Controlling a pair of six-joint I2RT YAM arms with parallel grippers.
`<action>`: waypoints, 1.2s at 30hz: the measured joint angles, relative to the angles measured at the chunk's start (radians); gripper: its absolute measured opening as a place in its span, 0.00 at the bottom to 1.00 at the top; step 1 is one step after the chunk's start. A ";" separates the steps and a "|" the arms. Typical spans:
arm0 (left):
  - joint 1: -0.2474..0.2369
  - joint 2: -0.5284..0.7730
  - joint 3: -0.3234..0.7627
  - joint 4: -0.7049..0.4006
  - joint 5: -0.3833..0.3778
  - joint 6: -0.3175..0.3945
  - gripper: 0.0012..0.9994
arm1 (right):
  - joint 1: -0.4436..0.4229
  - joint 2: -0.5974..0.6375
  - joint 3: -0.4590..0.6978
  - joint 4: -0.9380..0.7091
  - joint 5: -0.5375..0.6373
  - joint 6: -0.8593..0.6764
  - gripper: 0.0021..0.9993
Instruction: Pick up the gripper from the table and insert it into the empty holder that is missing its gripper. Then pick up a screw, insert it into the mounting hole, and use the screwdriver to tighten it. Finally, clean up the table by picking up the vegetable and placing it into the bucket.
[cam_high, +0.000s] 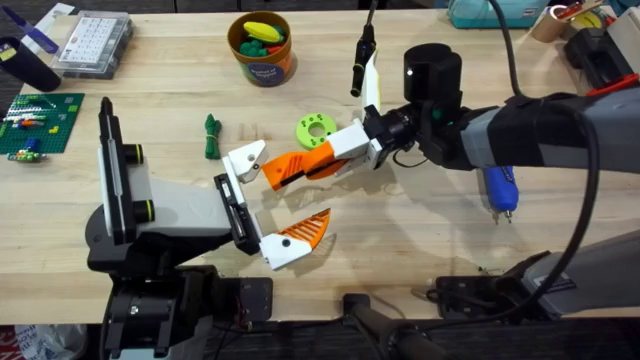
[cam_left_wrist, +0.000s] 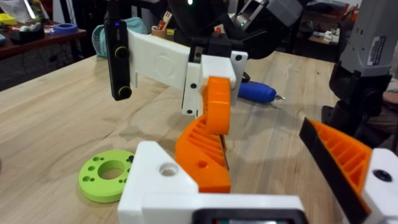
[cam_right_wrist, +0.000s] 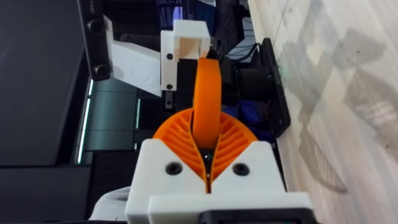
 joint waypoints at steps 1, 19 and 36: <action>0.000 0.004 0.007 -0.006 -0.004 0.000 0.99 | 0.000 0.000 0.000 -0.003 -0.001 0.001 0.01; 0.001 0.004 0.008 -0.017 -0.012 -0.003 0.99 | 0.000 0.000 -0.001 -0.019 0.002 -0.006 0.01; 0.001 0.004 0.008 -0.034 -0.014 0.001 0.99 | 0.000 0.000 -0.002 0.148 -0.009 -0.020 0.01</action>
